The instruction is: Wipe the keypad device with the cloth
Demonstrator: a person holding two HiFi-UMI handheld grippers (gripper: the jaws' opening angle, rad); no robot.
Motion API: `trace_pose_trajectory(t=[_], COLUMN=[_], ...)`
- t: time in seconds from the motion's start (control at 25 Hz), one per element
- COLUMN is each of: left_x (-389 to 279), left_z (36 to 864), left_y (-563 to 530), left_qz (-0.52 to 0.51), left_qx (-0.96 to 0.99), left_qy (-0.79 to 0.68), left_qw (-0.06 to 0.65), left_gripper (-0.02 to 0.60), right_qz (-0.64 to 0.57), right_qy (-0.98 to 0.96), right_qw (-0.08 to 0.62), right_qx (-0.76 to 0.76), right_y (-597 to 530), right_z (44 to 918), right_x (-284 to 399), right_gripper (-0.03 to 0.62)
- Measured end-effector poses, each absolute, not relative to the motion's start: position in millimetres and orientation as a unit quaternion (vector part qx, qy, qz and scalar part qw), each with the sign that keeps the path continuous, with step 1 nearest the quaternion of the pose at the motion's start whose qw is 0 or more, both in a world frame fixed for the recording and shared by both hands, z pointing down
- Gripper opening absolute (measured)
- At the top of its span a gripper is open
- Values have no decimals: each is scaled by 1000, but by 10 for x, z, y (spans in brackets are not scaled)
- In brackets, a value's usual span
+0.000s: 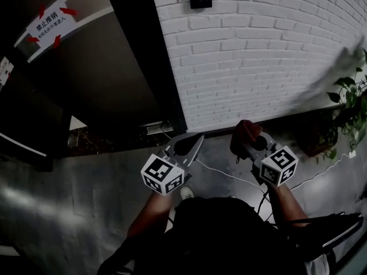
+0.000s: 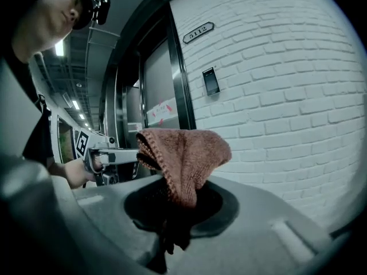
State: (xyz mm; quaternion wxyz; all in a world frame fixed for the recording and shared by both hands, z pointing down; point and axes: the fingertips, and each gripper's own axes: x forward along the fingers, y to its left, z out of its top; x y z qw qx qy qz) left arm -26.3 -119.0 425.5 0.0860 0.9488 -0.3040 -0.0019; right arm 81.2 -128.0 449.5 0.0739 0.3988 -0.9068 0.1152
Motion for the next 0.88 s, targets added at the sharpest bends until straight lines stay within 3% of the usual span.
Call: trace_pose_trajectory(t=[0.52,0.88], left_x=[426,398], left_z=[4493,4477], left_y=[-259,-235], left_qz=[4,17], left_qx=[911,910], left_qy=[-399,-399], left_qw=[104,114], left_gripper=[17,17], right_qz=[117,119], right_qy=[-939,-939], right_qw=[82,66], right_qx=[314,316], right_y=[-478,-424], right_z=[4711,4622], right_x=[1481,1453], right_gripper=[46,46])
